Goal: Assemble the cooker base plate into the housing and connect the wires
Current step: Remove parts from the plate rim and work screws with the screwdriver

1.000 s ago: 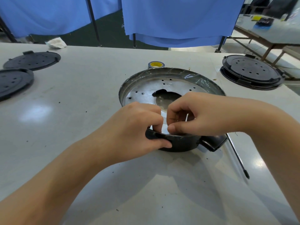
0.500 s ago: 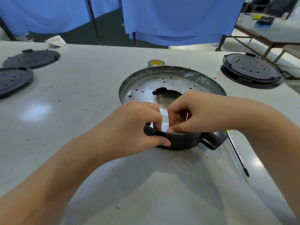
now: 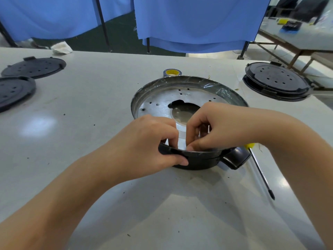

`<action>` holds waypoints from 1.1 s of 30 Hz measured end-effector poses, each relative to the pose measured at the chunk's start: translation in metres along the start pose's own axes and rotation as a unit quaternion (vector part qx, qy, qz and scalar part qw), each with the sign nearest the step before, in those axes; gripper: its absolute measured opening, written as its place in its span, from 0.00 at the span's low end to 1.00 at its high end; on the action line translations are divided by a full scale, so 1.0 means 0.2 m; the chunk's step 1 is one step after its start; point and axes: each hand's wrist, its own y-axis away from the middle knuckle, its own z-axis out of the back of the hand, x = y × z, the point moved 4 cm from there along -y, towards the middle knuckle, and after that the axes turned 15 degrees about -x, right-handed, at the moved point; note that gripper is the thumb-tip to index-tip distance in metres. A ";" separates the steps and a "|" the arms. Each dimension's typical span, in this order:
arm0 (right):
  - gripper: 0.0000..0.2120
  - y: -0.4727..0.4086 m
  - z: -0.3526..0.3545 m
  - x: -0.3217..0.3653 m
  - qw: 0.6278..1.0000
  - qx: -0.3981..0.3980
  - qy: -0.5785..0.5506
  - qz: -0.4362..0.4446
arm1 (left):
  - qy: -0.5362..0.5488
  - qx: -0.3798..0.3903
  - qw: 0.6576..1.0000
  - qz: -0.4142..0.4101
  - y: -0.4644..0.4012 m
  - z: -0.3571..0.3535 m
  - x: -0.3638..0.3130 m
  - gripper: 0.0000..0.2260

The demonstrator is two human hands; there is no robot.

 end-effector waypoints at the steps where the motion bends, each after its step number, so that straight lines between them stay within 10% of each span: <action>1: 0.04 -0.01 0.00 0.00 1.000 0.016 0.004 -0.009 | 0.001 -0.001 1.000 -0.001 0.00 0.00 0.00 0.14; 12: 0.10 -0.13 -0.01 0.03 0.986 0.083 0.142 -0.038 | 0.000 -0.012 1.000 -0.027 0.00 0.00 -0.01 0.13; 24: 0.11 0.28 0.28 -0.26 0.956 -0.251 -0.018 -0.148 | -0.031 -0.029 0.995 -0.087 0.01 -0.01 -0.05 0.07; 33: 0.07 0.32 0.21 -0.51 0.917 -0.213 0.029 -0.337 | -0.053 -0.024 0.993 -0.101 0.02 -0.04 -0.08 0.05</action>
